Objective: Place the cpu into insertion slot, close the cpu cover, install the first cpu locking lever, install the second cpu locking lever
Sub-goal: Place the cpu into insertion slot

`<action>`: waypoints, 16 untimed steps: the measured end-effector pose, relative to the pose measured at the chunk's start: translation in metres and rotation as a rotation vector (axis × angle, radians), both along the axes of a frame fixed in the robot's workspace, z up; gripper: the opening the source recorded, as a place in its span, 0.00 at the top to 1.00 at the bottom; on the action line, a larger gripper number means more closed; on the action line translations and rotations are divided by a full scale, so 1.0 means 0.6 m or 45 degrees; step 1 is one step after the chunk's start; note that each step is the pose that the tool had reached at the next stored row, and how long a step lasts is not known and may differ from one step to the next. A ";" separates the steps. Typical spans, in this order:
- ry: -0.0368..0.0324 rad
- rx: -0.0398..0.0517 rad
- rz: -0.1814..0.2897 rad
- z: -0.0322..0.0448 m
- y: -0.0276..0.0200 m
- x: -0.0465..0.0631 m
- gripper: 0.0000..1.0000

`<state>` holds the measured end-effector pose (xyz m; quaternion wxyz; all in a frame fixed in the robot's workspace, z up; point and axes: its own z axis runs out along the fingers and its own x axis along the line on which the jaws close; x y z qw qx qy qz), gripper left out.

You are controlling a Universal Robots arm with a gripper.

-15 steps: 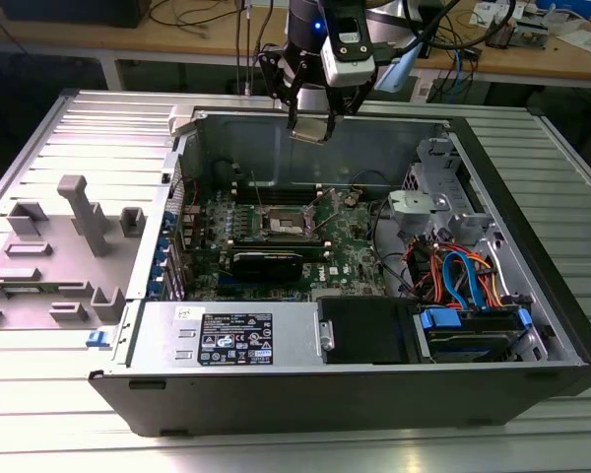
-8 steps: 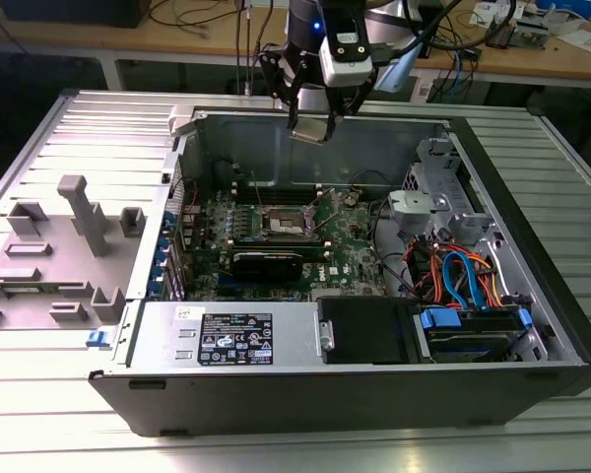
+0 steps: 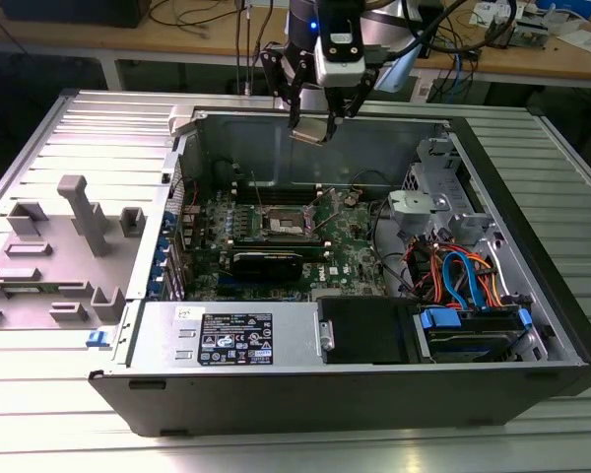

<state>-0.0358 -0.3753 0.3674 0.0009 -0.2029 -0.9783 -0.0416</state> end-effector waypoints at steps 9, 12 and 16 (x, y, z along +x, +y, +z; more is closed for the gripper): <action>-0.0001 0.000 -0.005 0.000 0.0000 0.000 0.46; 0.0000 0.000 -0.020 0.000 0.0000 0.000 0.46; 0.0000 0.000 -0.071 0.000 0.0000 0.000 0.46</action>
